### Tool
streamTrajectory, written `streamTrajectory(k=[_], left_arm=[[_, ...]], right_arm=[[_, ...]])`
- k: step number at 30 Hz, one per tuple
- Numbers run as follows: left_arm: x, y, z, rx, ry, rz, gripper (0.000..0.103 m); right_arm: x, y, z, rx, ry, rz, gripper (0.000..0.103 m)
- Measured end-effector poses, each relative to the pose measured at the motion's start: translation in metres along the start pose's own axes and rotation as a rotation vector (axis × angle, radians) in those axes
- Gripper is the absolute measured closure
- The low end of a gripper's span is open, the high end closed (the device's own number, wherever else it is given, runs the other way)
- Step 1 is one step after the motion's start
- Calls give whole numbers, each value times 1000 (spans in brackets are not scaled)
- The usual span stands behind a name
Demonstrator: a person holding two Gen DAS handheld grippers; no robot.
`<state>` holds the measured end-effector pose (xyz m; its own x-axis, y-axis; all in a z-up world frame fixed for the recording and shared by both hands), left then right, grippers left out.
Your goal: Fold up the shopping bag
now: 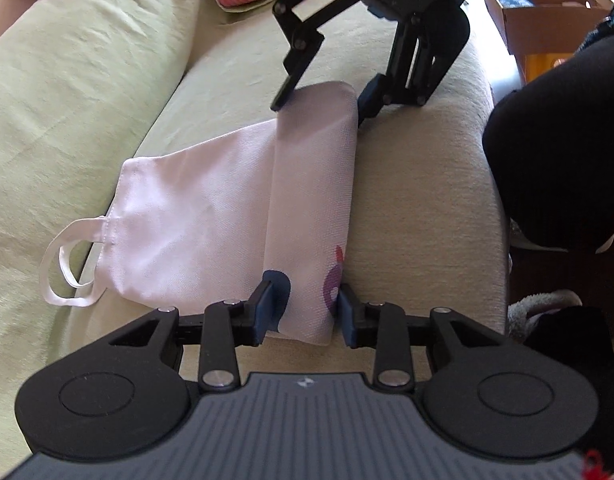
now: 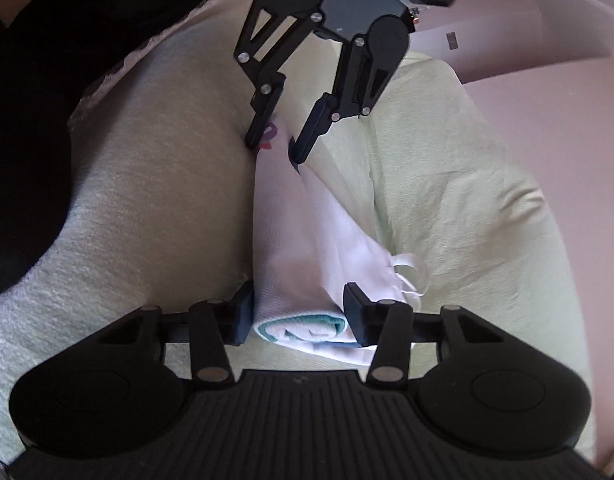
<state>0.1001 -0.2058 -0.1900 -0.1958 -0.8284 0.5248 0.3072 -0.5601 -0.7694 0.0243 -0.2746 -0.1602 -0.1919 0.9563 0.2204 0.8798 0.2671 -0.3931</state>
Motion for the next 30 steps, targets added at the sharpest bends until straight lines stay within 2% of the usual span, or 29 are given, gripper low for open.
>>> streamTrajectory(k=[5, 12, 14, 19, 21, 24, 28, 30], left_arm=[[8, -5, 8, -37, -109, -2, 64], [26, -35, 1, -173, -232, -13, 66], [29, -32, -1, -191, -268, 7, 64], [28, -13, 14, -182, -397, 85, 58], [29, -12, 22, -167, -448, 87, 55], [31, -18, 29, -109, -474, 76, 52], [34, -27, 33, 14, -427, 57, 53], [37, -38, 33, 96, -381, 38, 60]], right_arm=[[-7, 0, -24, 162, 370, 42, 67], [-20, -32, -49, 479, 804, 55, 68], [-26, -32, -49, 548, 921, 62, 68], [-53, -17, -53, 696, 1241, 82, 68], [-64, -14, -49, 740, 1349, 88, 68], [-81, -10, -43, 807, 1510, 97, 71], [-102, -2, -37, 882, 1708, 111, 73], [-110, 5, -32, 892, 1769, 124, 74]])
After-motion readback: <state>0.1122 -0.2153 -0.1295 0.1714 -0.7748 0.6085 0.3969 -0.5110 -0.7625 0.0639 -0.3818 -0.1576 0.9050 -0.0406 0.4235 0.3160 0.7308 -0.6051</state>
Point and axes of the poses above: each gripper's, at about its wrist camera, not at the fingertips, and y roughly the way its jaws point, z to its left, x to its top, the point moved 10 cm from there along y, roughly the way its jaws point, and after that the axes turned 12 degrees about -y, right-handed, at the moved point
